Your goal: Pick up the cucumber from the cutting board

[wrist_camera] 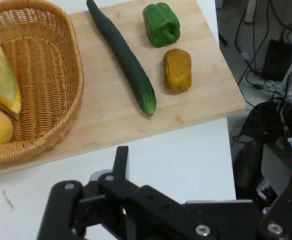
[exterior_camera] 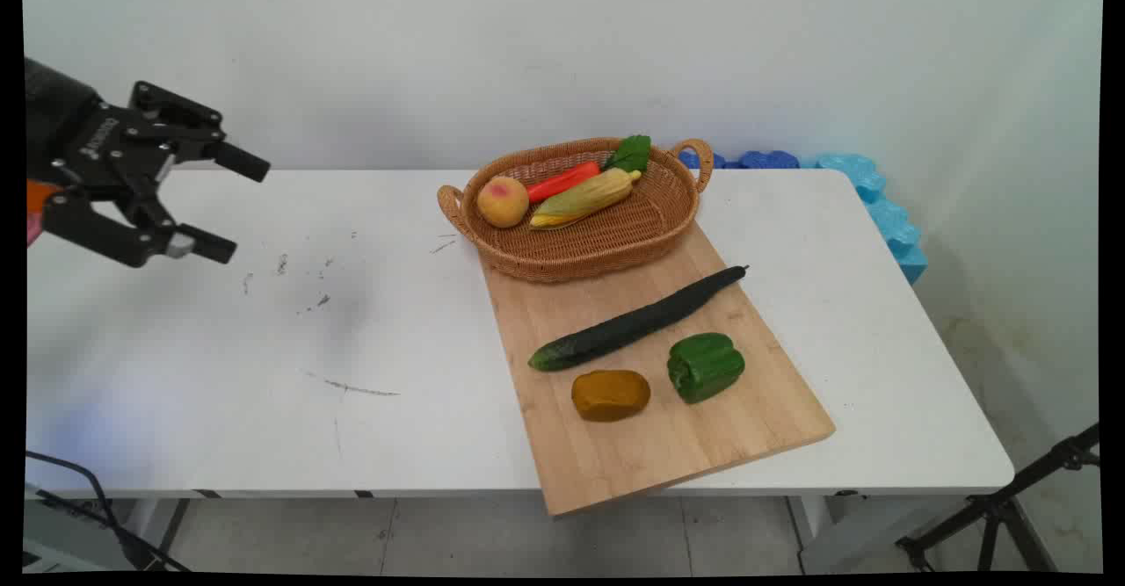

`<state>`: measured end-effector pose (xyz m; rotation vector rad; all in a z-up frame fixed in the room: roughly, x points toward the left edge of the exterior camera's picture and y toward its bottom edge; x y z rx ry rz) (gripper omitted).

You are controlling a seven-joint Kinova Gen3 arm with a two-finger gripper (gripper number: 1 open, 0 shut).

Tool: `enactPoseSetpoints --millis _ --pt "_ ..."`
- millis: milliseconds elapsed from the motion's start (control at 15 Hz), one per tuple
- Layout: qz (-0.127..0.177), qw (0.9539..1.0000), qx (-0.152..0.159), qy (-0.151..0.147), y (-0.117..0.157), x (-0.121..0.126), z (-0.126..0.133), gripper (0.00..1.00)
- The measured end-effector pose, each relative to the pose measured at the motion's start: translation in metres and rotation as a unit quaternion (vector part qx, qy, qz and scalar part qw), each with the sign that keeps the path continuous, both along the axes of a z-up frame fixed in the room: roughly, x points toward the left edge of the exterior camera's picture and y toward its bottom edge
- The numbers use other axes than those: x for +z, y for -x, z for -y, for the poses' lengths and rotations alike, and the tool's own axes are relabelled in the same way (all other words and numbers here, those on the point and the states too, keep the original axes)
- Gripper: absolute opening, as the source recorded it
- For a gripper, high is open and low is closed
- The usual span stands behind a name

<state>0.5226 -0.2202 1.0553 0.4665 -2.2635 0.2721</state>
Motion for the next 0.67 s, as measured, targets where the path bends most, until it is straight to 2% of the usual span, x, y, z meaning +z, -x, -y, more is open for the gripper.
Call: enactPoseSetpoints --millis 400,667 --pt "0.001 1.0 0.006 -0.004 0.018 -0.009 0.025 1.0" --pt "0.002 0.9994 0.03 -0.019 0.047 -0.014 0.055 1.0"
